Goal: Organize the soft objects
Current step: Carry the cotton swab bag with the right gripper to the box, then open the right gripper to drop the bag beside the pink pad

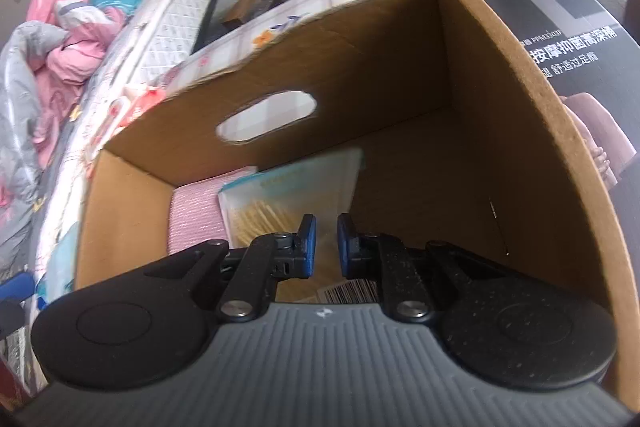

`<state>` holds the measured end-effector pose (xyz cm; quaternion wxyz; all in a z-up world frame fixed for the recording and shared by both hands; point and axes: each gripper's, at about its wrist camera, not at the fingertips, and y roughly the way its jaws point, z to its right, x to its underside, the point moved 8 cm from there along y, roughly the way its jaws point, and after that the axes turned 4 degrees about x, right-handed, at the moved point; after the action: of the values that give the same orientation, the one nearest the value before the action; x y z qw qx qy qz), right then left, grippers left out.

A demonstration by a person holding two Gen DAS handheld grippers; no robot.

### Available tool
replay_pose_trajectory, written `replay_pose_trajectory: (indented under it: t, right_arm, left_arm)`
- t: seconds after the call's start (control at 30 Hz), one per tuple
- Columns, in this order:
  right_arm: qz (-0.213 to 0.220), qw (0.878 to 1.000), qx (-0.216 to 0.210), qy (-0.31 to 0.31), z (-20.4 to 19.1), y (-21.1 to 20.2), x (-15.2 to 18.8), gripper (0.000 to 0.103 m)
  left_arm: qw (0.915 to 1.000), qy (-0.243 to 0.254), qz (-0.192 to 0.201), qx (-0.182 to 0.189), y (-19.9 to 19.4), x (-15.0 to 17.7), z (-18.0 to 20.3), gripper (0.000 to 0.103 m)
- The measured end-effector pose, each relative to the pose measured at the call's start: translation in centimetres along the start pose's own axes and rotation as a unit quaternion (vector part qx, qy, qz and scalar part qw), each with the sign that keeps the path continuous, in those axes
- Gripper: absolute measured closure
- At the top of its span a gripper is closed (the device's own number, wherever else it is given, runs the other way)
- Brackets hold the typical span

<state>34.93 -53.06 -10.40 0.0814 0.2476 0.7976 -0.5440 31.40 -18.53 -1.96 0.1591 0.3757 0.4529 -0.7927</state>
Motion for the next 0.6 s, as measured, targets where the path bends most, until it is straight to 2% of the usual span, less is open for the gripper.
replay_pose_trajectory:
  t: [0.17,0.27,0.37,0.47,0.6]
  right_arm:
    - [0.009,0.999,0.03,0.034,0.5,1.5,-0.3,0.091]
    - [0.012,0.999,0.007,0.038,-0.2,0.2,0.4,0.091]
    - [0.011,1.0,-0.016,0.005,-1.9,-2.2,2.2,0.088]
    - [-0.027,0.998,-0.046,0.013,-3.0,-3.1,4.9,0.084]
    - [-0.095,0.994,-0.022,0.039,-2.5,-0.6,8.4,0.083]
  left_arm:
    - [0.9998,-0.007,0.01,-0.015,-2.0,-0.2,-1.3,0.061]
    - [0.9996,-0.009,0.017,-0.02,-3.2,0.0,-2.1,0.058]
    - [0.9993,-0.01,0.025,-0.027,-4.4,0.4,-2.6,0.056]
    - [0.9987,-0.01,0.031,-0.038,-5.4,1.1,-3.2,0.052]
    - [0.9981,-0.017,0.033,-0.048,-6.9,2.2,-3.9,0.049]
